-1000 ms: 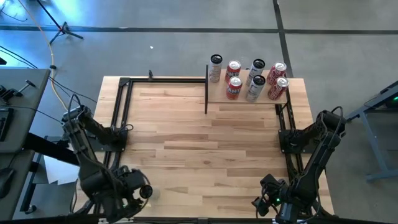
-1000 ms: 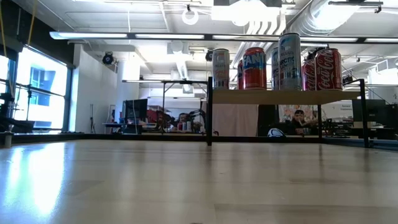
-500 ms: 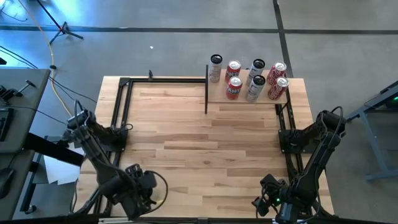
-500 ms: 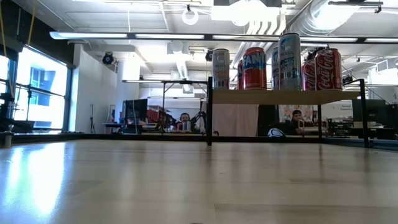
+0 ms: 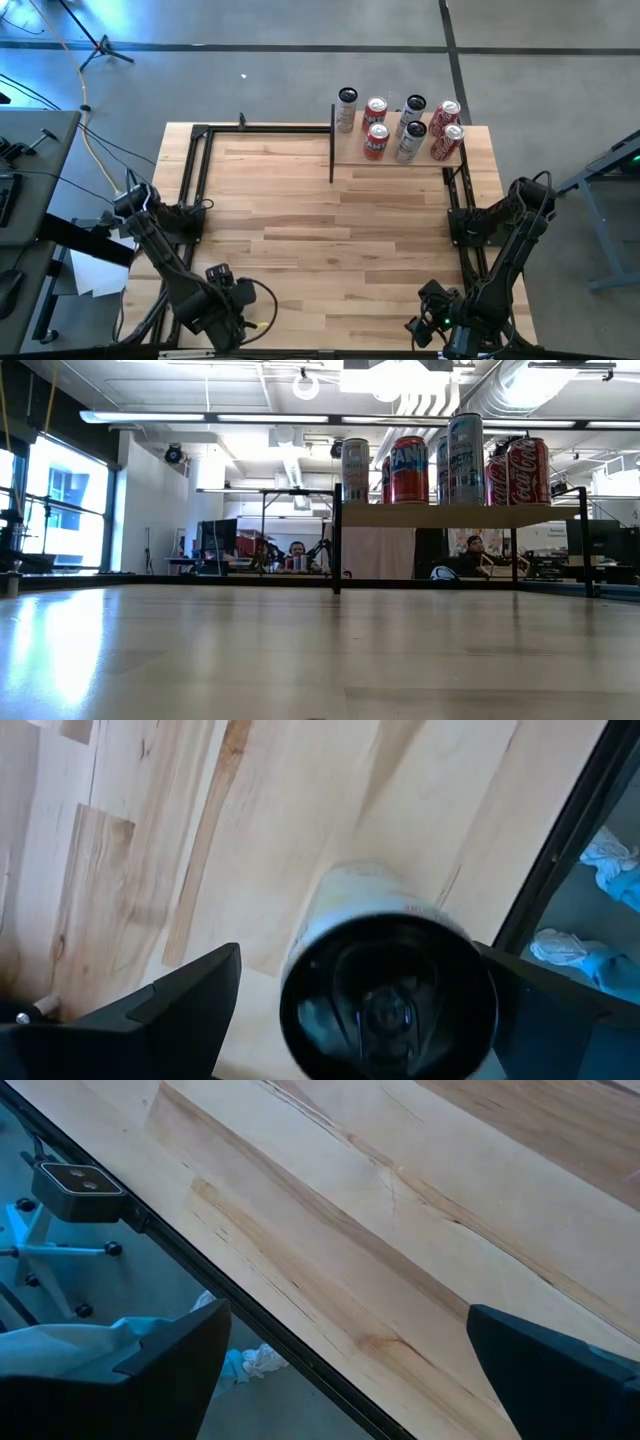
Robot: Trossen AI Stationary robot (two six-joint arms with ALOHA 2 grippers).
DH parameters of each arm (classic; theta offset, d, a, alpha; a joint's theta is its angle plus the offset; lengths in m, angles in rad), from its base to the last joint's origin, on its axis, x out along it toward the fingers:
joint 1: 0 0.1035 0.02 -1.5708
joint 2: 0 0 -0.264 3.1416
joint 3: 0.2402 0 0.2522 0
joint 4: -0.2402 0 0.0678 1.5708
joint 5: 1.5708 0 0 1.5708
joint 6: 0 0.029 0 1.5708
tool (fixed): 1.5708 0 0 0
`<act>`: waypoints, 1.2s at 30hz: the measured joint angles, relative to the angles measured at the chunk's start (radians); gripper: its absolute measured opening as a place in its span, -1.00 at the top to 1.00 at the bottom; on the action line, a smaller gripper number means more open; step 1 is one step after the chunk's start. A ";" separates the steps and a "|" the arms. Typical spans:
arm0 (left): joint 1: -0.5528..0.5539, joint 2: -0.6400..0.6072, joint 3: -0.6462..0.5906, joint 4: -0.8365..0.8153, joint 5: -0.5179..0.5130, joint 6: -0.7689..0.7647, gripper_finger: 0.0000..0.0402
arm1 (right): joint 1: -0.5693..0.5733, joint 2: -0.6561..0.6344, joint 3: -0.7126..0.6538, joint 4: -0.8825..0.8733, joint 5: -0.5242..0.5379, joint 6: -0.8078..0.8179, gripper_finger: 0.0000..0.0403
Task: Place canned beverage on shelf
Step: Put the white yellow soda can on the shelf aligned with the other white yellow soda can
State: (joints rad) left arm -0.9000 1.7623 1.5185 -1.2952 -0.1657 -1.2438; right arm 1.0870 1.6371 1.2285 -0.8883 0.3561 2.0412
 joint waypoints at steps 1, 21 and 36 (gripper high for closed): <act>0.003 0.003 0.000 0.002 0.003 0.000 -0.77 | 0.000 0.000 0.000 0.000 0.000 0.000 -0.96; 0.004 0.017 0.001 0.030 0.022 0.051 -0.09 | 0.000 0.000 0.000 0.002 0.000 0.000 -0.96; 0.047 -0.014 0.063 0.014 0.040 0.386 -0.09 | 0.000 0.000 0.000 0.002 0.000 0.000 -0.96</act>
State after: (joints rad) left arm -0.8530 1.7487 1.5811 -1.2815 -0.1259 -0.8581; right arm 1.0870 1.6371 1.2285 -0.8860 0.3557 2.0411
